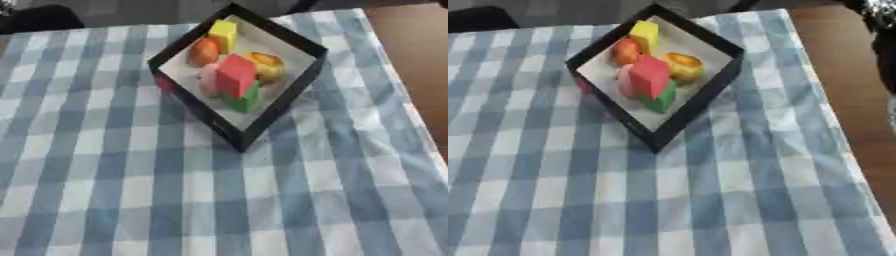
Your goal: Pick up objects on the table and place them in the box.
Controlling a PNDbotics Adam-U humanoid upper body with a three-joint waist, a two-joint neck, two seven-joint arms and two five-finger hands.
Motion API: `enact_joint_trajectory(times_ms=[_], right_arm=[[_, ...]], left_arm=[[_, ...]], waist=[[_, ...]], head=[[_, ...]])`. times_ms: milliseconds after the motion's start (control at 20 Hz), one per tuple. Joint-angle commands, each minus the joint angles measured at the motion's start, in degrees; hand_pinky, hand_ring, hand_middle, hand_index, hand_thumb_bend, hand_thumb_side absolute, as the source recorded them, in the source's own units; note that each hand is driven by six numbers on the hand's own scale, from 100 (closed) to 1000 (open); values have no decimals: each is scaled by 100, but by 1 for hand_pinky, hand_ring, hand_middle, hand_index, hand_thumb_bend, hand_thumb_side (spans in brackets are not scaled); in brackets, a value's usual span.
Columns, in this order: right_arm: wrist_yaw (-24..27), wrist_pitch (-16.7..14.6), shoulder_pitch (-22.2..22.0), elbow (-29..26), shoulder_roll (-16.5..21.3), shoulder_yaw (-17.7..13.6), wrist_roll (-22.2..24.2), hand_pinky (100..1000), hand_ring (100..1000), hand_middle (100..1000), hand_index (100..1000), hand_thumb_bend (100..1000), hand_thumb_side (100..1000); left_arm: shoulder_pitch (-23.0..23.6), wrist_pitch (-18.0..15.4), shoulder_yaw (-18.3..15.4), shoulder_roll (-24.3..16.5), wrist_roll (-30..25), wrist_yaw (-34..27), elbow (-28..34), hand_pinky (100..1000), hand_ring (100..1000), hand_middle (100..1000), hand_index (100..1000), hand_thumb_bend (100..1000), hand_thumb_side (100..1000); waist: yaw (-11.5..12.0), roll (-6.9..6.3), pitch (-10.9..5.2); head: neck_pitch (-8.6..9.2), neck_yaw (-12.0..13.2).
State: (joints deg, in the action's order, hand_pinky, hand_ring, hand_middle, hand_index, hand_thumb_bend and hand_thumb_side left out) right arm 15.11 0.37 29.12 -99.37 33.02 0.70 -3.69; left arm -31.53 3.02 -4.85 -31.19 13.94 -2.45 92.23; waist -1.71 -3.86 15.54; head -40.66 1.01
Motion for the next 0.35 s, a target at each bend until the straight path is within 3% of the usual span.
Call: enact_joint_trajectory(times_ms=[50,350], right_arm=[[153,58,111,65,26,-75,35,938,785,800,779,100,734],[354,115,170,219,-92,-84,191,943,787,804,784,100,778]], left_arm=[[127,-120,-171,86,301,-340,146,689,685,673,832,421,554],[495,-382,-198,388,550,-549,213,691,692,692,850,457,580]], waist=[[16,118,-236],[54,161,-251]], head=[[-4,13],[-14,55]])
